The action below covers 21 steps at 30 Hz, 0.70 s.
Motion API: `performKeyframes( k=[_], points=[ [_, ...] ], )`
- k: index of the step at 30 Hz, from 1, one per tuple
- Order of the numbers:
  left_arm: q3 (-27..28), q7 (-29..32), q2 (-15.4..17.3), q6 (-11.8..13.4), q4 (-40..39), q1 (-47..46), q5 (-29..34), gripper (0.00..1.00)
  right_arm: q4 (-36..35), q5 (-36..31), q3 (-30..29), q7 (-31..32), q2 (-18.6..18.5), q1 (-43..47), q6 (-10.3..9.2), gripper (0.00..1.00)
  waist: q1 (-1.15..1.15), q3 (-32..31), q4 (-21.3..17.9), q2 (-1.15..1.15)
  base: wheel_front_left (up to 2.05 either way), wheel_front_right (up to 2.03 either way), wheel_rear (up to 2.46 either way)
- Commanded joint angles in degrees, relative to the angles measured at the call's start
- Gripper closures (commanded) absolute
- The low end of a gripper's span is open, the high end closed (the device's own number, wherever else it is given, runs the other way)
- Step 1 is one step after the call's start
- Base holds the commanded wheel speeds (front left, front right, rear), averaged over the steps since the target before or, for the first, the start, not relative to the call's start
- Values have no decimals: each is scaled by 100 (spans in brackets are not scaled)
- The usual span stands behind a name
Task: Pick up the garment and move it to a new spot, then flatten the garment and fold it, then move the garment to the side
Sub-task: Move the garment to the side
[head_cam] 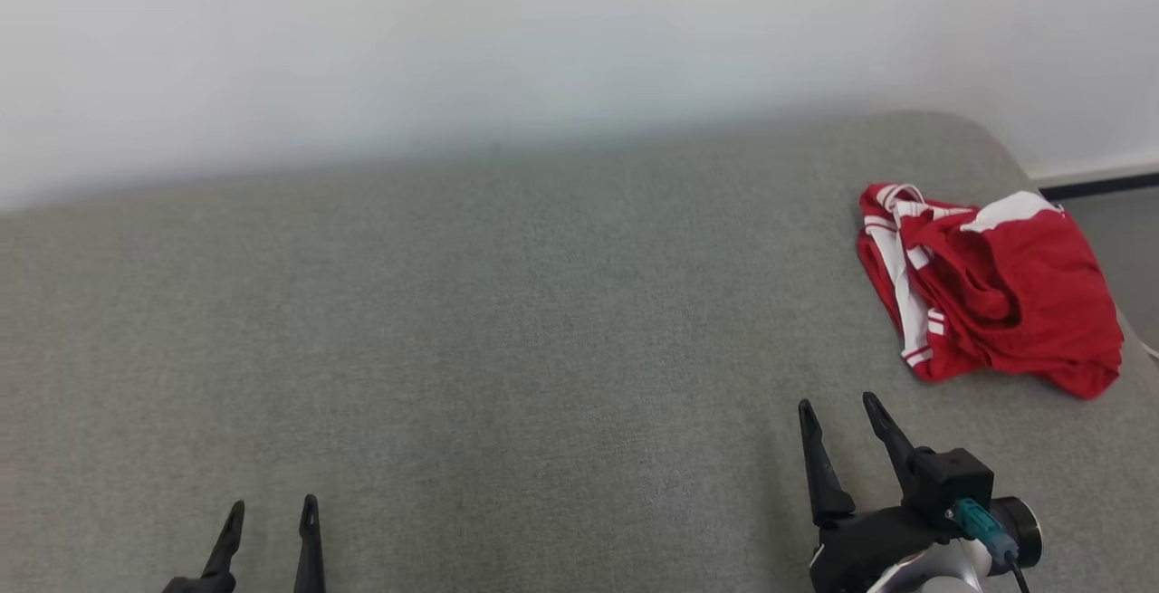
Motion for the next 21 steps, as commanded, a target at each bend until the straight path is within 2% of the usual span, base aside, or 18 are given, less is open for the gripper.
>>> performKeyframes(
  k=[1, 12, 21],
  points=[
    [57, -15, -13, 7, -12, 86, 56, 0, -73, 78, 56, 0, 4, 99, -17, 0, 2, -188, 151, 1, 0, 0, 0],
    [260, -15, -37, 7, 2, 311, 149, 0, -416, 382, 432, 0, 3, 429, -17, 0, 2, -448, 207, 1, 0, 0, 0],
    [343, -15, -62, 8, -51, 379, 151, 0, -486, 451, 427, 0, 4, 479, -16, 0, 2, -451, 195, 1, 0, 0, 0]
  ],
)
